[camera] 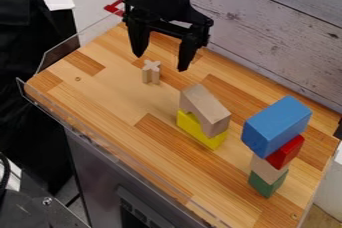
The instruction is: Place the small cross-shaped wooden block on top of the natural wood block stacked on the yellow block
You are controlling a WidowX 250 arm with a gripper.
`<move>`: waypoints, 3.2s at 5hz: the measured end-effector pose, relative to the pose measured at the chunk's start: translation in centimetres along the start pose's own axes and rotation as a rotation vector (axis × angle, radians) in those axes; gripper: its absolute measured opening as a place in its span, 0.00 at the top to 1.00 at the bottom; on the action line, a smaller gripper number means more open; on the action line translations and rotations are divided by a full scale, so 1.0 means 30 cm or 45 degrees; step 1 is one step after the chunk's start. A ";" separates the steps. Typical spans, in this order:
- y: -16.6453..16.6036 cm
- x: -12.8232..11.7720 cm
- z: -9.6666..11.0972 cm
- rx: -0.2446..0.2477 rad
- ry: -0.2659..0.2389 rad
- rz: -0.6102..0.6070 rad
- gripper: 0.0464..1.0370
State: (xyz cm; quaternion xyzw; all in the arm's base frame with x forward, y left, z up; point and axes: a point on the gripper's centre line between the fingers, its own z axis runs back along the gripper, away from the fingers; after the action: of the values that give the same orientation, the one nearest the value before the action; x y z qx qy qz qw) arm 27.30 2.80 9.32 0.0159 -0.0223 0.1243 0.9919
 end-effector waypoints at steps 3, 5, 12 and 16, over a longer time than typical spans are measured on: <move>0.036 0.049 -0.079 -0.017 0.062 0.033 0.04; 0.058 0.060 -0.087 -0.020 0.049 0.049 0.04; 0.145 0.148 -0.253 -0.090 0.097 0.284 0.07; 0.132 0.131 -0.212 -0.026 0.125 0.263 0.58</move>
State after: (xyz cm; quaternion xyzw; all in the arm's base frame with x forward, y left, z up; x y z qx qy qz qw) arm 30.39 7.85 3.26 -0.0026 0.0237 0.2263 0.9738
